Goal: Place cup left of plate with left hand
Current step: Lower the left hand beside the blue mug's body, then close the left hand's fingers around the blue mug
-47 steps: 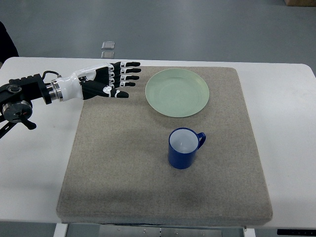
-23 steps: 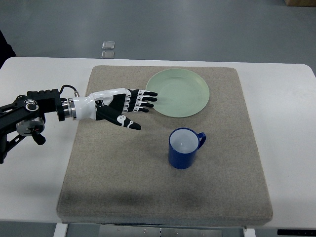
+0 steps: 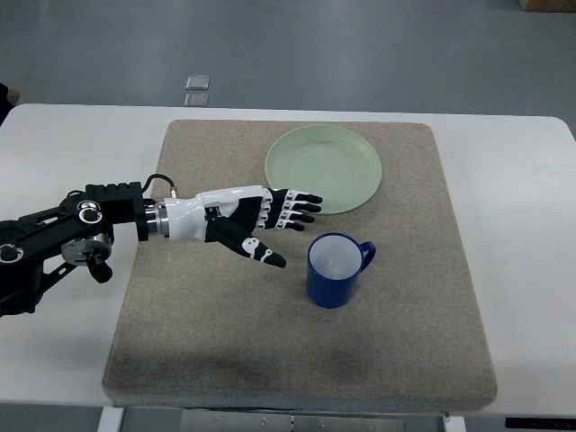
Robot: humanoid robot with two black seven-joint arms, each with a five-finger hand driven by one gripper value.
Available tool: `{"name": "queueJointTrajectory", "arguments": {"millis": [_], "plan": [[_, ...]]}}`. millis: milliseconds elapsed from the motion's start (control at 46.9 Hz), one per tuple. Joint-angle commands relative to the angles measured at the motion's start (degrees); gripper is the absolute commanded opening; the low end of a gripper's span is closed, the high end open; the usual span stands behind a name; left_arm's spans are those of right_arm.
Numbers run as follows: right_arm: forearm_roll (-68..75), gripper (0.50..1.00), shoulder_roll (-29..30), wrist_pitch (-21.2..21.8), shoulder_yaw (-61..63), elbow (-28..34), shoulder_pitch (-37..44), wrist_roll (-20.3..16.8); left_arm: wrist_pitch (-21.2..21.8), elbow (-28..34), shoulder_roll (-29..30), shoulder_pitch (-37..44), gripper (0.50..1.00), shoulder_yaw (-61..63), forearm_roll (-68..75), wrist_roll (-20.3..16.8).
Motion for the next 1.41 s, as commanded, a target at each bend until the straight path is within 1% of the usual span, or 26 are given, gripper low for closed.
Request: {"name": "queueJointTrajectory", "arguments": {"millis": [0, 171, 512, 832, 981, 1215, 1386], "plan": [[0.0, 0.932, 0.0, 0.0, 0.0, 0.0, 0.0, 0.0, 0.0, 0.1, -1.2, 0.2, 0.994, 0.1, 1.2, 0.1], [0.0, 0.932, 0.0, 0.0, 0.0, -0.1, 0.0, 0.0, 0.0, 0.1, -1.9, 0.5, 0.994, 0.1, 3.4, 0.0], [0.0, 0.932, 0.0, 0.0, 0.0, 0.0, 0.0, 0.0, 0.0, 0.7, -5.9, 1.4, 0.994, 0.4, 5.3, 0.1], [0.0, 0.932, 0.0, 0.0, 0.0, 0.0, 0.0, 0.0, 0.0, 3.5, -8.1, 1.8, 0.994, 0.4, 6.4, 0.1], [0.0, 0.932, 0.0, 0.0, 0.0, -0.1, 0.0, 0.0, 0.0, 3.6, -8.6, 1.8, 0.994, 0.3, 6.4, 0.0], [0.0, 0.932, 0.0, 0.0, 0.0, -0.1, 0.0, 0.0, 0.0, 3.5, -9.2, 1.8, 0.973, 0.3, 6.2, -0.3], [0.0, 0.932, 0.0, 0.0, 0.0, 0.0, 0.0, 0.0, 0.0, 3.5, -9.2, 1.8, 0.966, 0.4, 6.2, -1.0]]}}
